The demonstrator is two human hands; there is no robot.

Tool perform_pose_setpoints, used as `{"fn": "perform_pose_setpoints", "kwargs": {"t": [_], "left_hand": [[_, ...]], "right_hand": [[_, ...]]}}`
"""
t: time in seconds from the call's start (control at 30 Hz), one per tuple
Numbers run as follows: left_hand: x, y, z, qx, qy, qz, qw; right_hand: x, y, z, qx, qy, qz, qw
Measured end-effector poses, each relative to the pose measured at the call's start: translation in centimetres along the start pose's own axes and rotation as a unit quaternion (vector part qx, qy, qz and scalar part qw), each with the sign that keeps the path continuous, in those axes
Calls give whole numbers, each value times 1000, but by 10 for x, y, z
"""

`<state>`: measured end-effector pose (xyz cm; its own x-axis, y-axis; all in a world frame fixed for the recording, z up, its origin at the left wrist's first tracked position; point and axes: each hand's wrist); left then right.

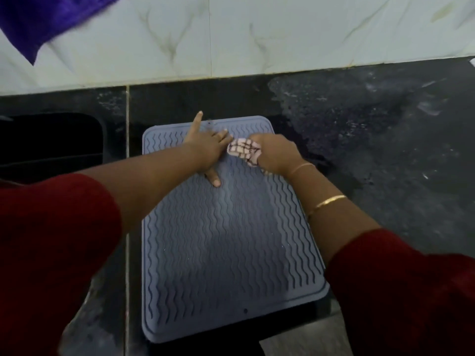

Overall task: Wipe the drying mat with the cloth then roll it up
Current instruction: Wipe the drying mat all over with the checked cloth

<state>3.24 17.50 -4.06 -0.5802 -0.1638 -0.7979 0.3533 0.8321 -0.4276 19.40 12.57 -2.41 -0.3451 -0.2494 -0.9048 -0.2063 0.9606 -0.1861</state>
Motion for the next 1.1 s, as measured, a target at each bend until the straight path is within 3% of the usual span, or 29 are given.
{"fn": "perform_pose_setpoints", "kwargs": {"t": [0.17, 0.33, 0.47, 0.57, 0.63, 0.7, 0.77, 0.93, 1.1], "left_hand": [[6, -6, -3, -19, -28, -10, 999], [-1, -12, 1, -34, 4, -21, 999], [-13, -28, 15, -53, 66, 1, 996], [-15, -40, 26, -12, -17, 18, 1000], [-12, -47, 32, 28, -133, -66, 989], [-4, -58, 40, 29, -193, -138, 971], [6, -68, 47, 2, -166, -135, 977], [13, -74, 51, -4, -126, -84, 989], [12, -81, 51, -6, -86, -63, 994]], "right_hand": [[27, -41, -5, 1, -82, -15, 997], [38, -137, -5, 4, -30, -60, 998], [26, -150, -4, 3, 26, -127, 992], [14, -115, -1, 20, 69, -22, 997], [8, -82, -1, 47, 83, 36, 995], [11, -61, -3, 55, 57, -7, 997], [26, -58, -4, 62, 6, -32, 998], [62, -134, -11, 46, -79, 65, 994], [63, -205, -10, 32, -40, -14, 999]]}}
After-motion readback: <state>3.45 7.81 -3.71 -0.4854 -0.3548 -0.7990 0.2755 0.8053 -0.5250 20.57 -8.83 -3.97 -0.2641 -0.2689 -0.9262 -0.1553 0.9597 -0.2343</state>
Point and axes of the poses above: each hand's wrist, its own y-axis towards the middle knuckle, its own x-axis out of the palm, z = x × y, and after that the axes turned 5 degrees about -x, right-handed
